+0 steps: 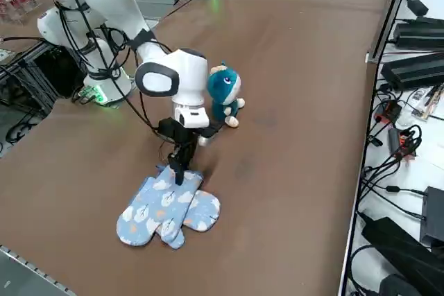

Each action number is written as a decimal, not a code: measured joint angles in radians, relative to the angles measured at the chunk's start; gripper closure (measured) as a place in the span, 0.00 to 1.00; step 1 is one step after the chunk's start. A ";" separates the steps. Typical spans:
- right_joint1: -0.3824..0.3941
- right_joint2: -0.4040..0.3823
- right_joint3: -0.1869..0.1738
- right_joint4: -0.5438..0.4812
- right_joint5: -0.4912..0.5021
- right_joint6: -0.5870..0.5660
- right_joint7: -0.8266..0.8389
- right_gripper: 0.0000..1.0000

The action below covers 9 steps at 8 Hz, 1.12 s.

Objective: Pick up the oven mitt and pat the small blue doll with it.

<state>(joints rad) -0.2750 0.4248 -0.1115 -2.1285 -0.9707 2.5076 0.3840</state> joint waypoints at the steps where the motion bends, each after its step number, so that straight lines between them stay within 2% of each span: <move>1: 0.002 -0.006 0.009 0.025 0.000 -0.062 0.000 0.95; 4: 0.031 -0.111 0.055 0.056 0.020 -0.256 0.000 0.95; 5: 0.039 -0.167 0.089 0.057 0.086 -0.331 -0.018 0.95; 6: 0.048 -0.228 0.128 0.062 0.197 -0.421 -0.088 0.95; 7: 0.055 -0.281 0.147 0.078 0.304 -0.507 -0.192 0.95; 9: 0.058 -0.342 0.160 0.155 0.491 -0.659 -0.359 0.95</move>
<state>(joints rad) -0.2166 0.0827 0.0488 -1.9733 -0.4797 1.8483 0.0245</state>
